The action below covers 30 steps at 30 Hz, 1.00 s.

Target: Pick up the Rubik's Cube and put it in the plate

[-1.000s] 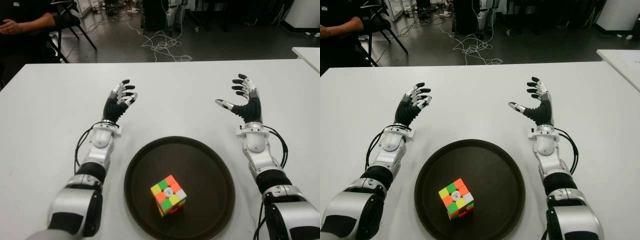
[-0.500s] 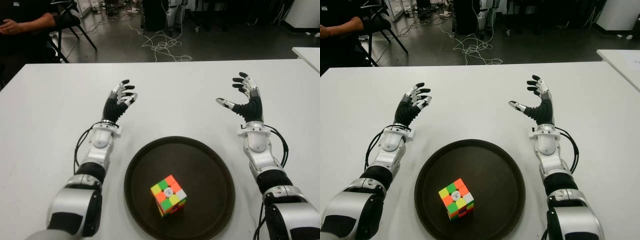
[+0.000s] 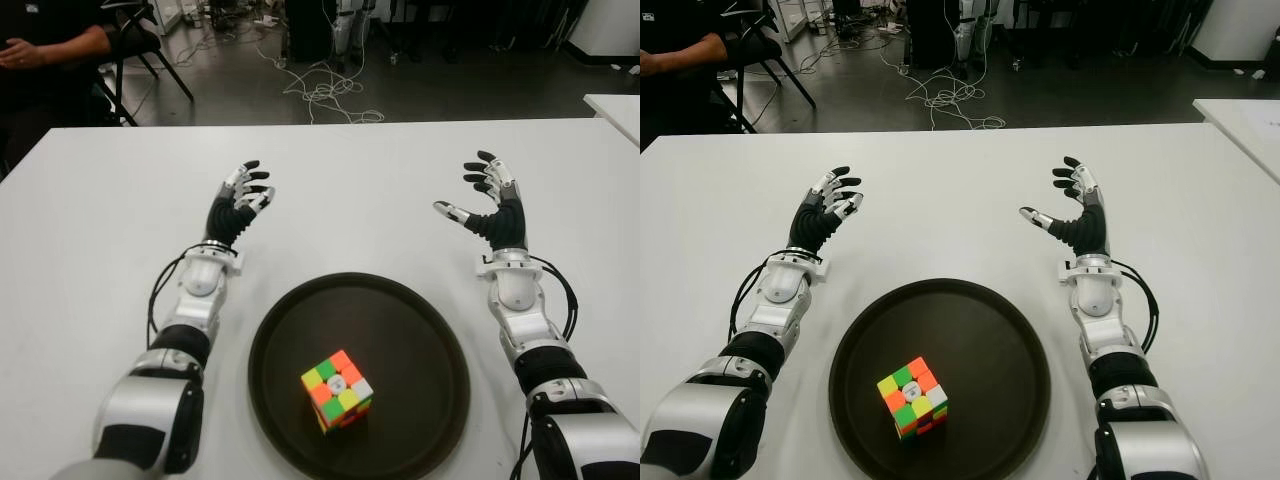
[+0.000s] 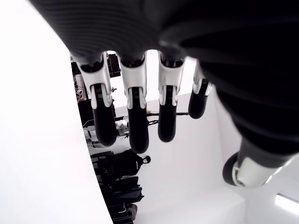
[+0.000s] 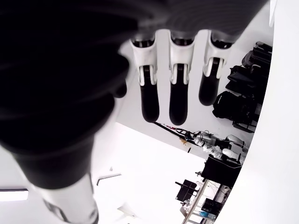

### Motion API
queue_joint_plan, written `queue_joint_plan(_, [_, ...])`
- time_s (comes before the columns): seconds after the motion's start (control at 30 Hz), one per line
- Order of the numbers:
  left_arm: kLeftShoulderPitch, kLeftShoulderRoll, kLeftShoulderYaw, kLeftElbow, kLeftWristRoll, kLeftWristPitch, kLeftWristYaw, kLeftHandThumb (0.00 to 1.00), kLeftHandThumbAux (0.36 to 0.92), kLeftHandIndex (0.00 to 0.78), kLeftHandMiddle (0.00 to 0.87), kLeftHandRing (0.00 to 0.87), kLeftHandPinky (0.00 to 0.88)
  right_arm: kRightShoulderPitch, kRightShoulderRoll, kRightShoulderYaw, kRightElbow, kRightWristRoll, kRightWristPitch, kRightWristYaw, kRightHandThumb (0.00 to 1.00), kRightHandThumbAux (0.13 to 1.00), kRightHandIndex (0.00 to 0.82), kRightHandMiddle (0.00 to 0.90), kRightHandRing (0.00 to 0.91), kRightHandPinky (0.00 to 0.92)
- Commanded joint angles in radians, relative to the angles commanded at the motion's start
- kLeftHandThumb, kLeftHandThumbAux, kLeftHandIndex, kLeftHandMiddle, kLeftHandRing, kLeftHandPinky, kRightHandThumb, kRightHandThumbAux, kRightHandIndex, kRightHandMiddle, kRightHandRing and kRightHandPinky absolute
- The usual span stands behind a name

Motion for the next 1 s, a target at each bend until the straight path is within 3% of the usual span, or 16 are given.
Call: queue_joint_plan(1.0, [-0.003,-0.006,0.014,0.017,-0.020,-0.019,-0.016,0.119,0.621,0.151,0.248,0.282,0.323,0.005,-0.003,0.017,-0.001,-0.030,-0.022,-0.011,0.054,0.828,0.191,0.284,0.285,0.286])
